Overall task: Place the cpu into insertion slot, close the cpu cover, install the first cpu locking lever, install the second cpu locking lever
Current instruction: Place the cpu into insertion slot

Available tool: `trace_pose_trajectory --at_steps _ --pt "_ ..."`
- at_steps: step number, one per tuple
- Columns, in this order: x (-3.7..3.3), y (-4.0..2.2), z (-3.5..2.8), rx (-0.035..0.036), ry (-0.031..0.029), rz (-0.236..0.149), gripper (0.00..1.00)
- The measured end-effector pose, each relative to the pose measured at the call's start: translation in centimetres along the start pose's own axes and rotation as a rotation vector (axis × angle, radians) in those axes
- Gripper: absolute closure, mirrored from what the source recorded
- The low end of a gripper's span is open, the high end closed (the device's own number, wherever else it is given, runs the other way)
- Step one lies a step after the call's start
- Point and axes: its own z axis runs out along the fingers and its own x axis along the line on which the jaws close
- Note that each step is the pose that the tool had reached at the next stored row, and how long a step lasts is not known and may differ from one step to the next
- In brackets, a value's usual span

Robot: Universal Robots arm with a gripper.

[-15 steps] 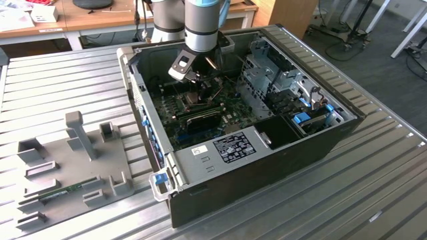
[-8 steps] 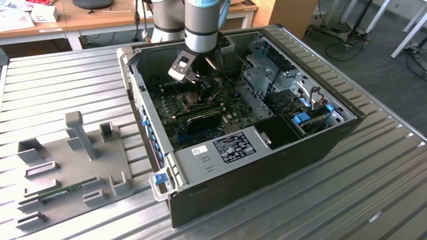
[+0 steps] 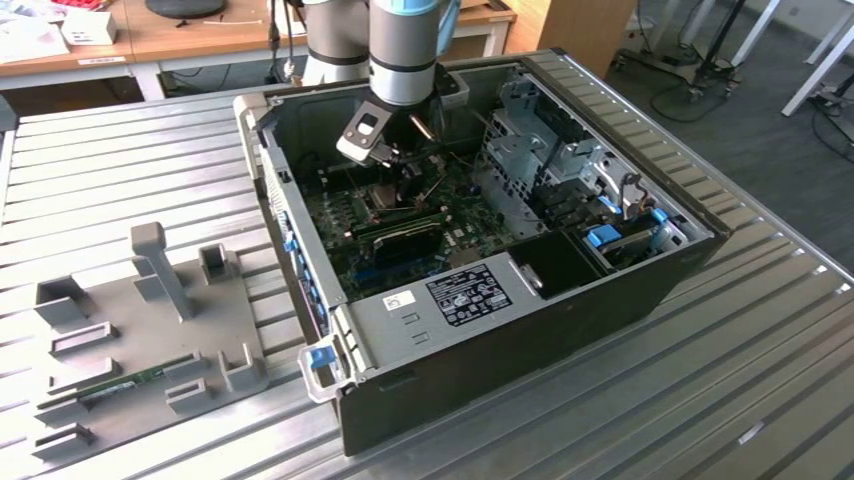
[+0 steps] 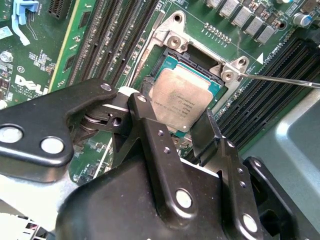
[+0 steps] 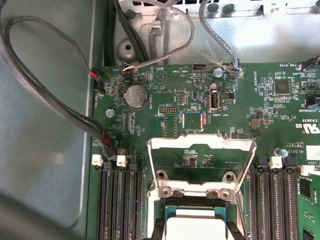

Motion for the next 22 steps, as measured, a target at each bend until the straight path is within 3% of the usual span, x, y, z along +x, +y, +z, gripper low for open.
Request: trace_pose_trajectory --at_steps 12,13,15,22 --pt "-0.01 0.00 0.09 0.0016 -0.0004 0.000 0.46" --pt "-0.01 0.00 0.10 0.0017 0.0005 0.000 0.46" --pt "0.00 0.00 0.11 0.0013 0.0124 0.000 0.46" --pt "-0.01 -0.01 0.21 0.0014 0.0124 0.000 0.46"
